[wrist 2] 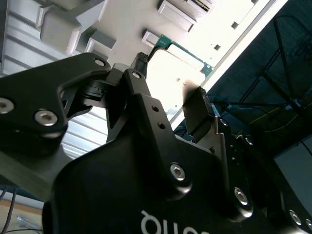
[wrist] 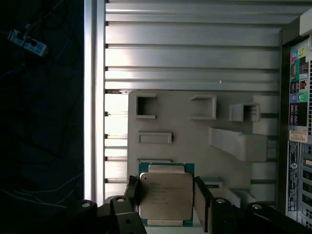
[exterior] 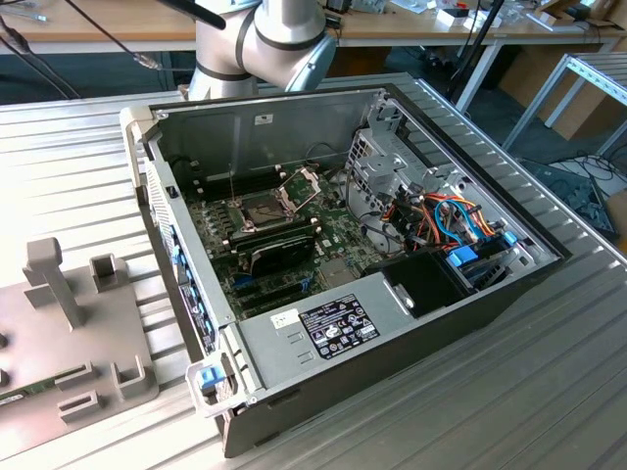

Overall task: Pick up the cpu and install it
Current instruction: 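Pick up the cpu and move it towards the insertion slot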

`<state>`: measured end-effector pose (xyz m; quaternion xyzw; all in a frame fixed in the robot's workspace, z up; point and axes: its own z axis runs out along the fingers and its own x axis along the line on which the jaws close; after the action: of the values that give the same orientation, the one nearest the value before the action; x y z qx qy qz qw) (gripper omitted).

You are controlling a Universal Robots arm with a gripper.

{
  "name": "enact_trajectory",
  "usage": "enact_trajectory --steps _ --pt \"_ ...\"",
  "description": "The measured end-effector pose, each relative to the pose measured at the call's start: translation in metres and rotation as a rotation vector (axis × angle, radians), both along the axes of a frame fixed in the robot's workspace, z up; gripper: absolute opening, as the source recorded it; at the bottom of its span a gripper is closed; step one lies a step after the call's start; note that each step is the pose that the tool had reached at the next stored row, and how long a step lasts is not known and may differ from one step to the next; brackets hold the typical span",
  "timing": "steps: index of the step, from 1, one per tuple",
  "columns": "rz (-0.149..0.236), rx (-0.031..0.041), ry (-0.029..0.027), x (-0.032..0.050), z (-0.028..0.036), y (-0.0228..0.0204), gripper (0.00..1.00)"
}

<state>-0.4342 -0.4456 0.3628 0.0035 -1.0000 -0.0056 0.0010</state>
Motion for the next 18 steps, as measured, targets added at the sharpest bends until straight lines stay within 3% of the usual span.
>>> enact_trajectory --steps 12,13,15,18 --pt "0.0 -0.0001 0.0001 0.0088 0.0001 0.0 0.55" --pt "0.0 0.0 0.0 0.0123 0.0 0.0 0.55" --pt "0.0 -0.0002 0.0 0.0123 0.0066 0.0 0.55" --pt "0.0 -0.0002 0.0 0.0123 0.0091 0.0 0.55"
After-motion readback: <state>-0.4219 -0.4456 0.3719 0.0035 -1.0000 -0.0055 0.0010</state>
